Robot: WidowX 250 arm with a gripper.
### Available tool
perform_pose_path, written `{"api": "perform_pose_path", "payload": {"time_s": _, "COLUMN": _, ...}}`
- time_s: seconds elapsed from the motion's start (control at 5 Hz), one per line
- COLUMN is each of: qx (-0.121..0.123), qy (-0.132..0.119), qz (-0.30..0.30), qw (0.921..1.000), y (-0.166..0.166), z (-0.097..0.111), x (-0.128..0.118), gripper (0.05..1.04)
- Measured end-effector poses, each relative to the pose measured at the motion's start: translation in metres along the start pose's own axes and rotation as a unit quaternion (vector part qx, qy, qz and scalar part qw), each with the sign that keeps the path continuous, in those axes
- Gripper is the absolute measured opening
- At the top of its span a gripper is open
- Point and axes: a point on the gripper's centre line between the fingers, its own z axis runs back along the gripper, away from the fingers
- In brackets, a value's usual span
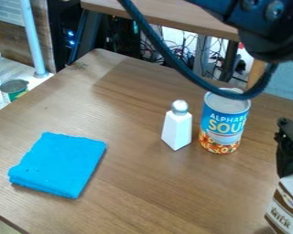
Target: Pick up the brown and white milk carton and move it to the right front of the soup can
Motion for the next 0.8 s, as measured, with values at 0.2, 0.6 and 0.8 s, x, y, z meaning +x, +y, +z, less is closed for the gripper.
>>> {"api": "perform_pose_path", "payload": {"time_s": 0.2, "qx": 0.017, "qy": 0.005, "qz": -0.002, "qw": 0.9998, "y": 0.002, "z": -0.004, "x": -0.005, "gripper": 0.821}}
{"api": "perform_pose_path", "payload": {"time_s": 0.6, "qx": 0.012, "qy": 0.012, "qz": -0.004, "qw": 0.9998, "y": 0.002, "z": -0.009, "x": -0.017, "gripper": 0.867}}
{"api": "perform_pose_path", "payload": {"time_s": 0.8, "qx": -0.006, "qy": 0.018, "qz": 0.005, "qw": 0.9998, "y": 0.004, "z": -0.009, "x": -0.021, "gripper": 1.014}}
